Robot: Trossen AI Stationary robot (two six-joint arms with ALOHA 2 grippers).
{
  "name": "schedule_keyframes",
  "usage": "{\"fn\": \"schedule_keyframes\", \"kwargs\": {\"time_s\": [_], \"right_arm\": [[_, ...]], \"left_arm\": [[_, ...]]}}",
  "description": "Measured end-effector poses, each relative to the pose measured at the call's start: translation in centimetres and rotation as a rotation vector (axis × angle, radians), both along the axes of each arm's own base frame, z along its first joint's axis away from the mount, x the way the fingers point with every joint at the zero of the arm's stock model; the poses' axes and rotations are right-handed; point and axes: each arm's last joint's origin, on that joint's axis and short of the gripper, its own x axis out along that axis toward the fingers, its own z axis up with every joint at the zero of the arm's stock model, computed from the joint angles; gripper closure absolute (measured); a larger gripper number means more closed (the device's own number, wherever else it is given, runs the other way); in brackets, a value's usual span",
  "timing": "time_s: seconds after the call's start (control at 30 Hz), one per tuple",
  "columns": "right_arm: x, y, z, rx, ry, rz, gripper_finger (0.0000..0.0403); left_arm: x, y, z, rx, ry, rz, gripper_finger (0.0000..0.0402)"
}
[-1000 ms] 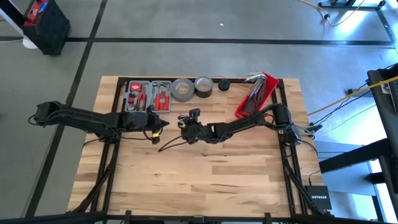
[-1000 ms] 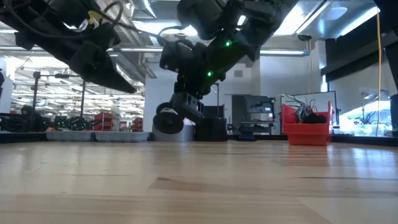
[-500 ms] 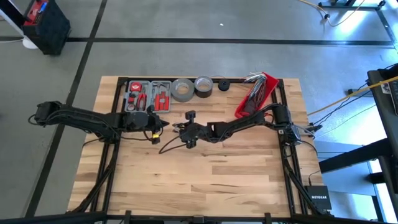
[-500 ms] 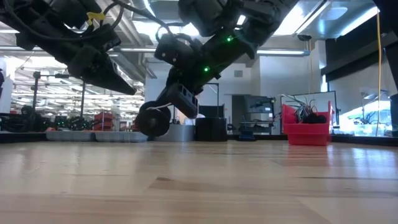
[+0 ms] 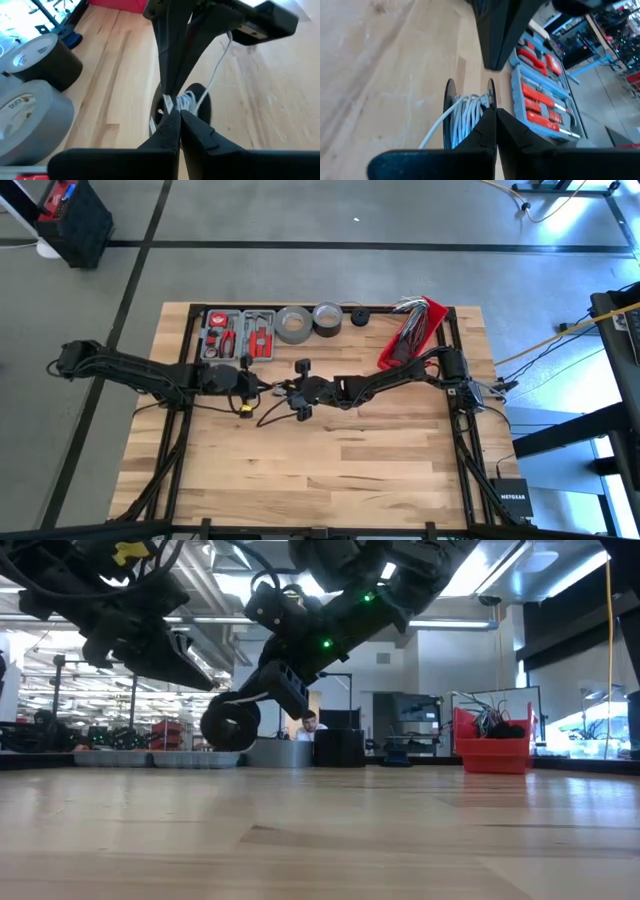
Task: Coil cords
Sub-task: Coil the white wire on the black spool
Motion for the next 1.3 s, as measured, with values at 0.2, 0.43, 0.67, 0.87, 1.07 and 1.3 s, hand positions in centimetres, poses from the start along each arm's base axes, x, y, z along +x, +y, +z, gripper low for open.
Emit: {"fn": "schedule_keyframes", "kwargs": {"time_s": [0.2,0.43,0.67,0.87,1.07,1.3], "right_arm": [[0.1,0.1,0.1,0.013,-0.009,0.015,0.0397],[0.0,0.1,0.0,0.014,-0.001,0.014,0.0397],[0.0,0.0,0.0,0.014,-0.005,0.013,0.0397],[0.1,0.1,0.1,0.017,-0.016,0.015,0.0397],[0.1,0.1,0.1,0.028,-0.011,0.037,0.0397],[0.1,0.2,0.1,0.033,-0.012,0.035,0.0397]], "left_arm": [[0.2,0.0,-0.3,0.058,0.034,-0.035,0.0398],[0.6,0.0,-1.1,0.063,0.078,-0.037,0.0389],[0.9,0.0,-1.0,0.045,0.066,-0.022,0.0294],[0.9,0.1,-1.0,0.079,0.087,-0.02,0.0259],[0.8,0.3,-0.9,0.119,0.089,0.03,0.0266],[0.9,0.2,-0.6,0.062,0.071,0.028,0.0287]]}}
